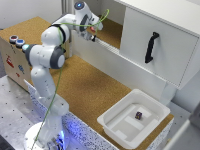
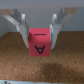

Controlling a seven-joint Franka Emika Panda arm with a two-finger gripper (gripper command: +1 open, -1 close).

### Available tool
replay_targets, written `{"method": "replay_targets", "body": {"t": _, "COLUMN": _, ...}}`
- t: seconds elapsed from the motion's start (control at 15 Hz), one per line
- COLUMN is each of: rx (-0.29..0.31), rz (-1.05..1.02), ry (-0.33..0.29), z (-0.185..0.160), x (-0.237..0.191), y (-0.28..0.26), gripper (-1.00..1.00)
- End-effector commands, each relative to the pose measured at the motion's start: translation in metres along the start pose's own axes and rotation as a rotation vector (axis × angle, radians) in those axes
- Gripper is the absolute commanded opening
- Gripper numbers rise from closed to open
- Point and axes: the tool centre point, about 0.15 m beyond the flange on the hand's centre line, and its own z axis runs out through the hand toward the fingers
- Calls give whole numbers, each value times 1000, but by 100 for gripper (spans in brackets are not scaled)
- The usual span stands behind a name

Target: Place the pink object inside the left cabinet

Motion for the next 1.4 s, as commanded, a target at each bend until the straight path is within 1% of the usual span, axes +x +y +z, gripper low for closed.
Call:
{"method": "replay_targets", "body": {"t": 0.0, "rx": -142, "rz": 32, "ry": -86, "z": 15, "x": 0, "y": -7, "gripper": -100}}
{"method": "replay_targets", "body": {"t": 0.2, "rx": -148, "rz": 19, "ry": -108, "z": 32, "x": -12, "y": -9, "gripper": -100}}
{"method": "replay_targets", "body": {"t": 0.33, "rx": -170, "rz": 6, "ry": -126, "z": 47, "x": -16, "y": -11, "gripper": -100}}
{"method": "replay_targets", "body": {"t": 0.47, "rx": -192, "rz": 0, "ry": -111, "z": 56, "x": -13, "y": -13, "gripper": -100}}
{"method": "replay_targets", "body": {"t": 0.53, "rx": -195, "rz": -2, "ry": -89, "z": 58, "x": -8, "y": -12, "gripper": -100}}
{"method": "replay_targets", "body": {"t": 0.73, "rx": -211, "rz": 12, "ry": -61, "z": 61, "x": 3, "y": -12, "gripper": -100}}
{"method": "replay_targets", "body": {"t": 0.8, "rx": -203, "rz": 44, "ry": -58, "z": 59, "x": 3, "y": -9, "gripper": 100}}
{"method": "replay_targets", "body": {"t": 0.87, "rx": -195, "rz": 82, "ry": -25, "z": 50, "x": 0, "y": -6, "gripper": 100}}
{"method": "replay_targets", "body": {"t": 0.93, "rx": -162, "rz": 139, "ry": 7, "z": 34, "x": -7, "y": 0, "gripper": 100}}
{"method": "replay_targets", "body": {"t": 1.0, "rx": -147, "rz": 167, "ry": 30, "z": 19, "x": -16, "y": 2, "gripper": 100}}
{"method": "replay_targets", "body": {"t": 1.2, "rx": -42, "rz": 220, "ry": 68, "z": -26, "x": -63, "y": 10, "gripper": 100}}
{"method": "replay_targets", "body": {"t": 1.27, "rx": -29, "rz": 197, "ry": 58, "z": -37, "x": -78, "y": 7, "gripper": 100}}
{"method": "replay_targets", "body": {"t": 1.33, "rx": -30, "rz": 186, "ry": 71, "z": -50, "x": -94, "y": 6, "gripper": 100}}
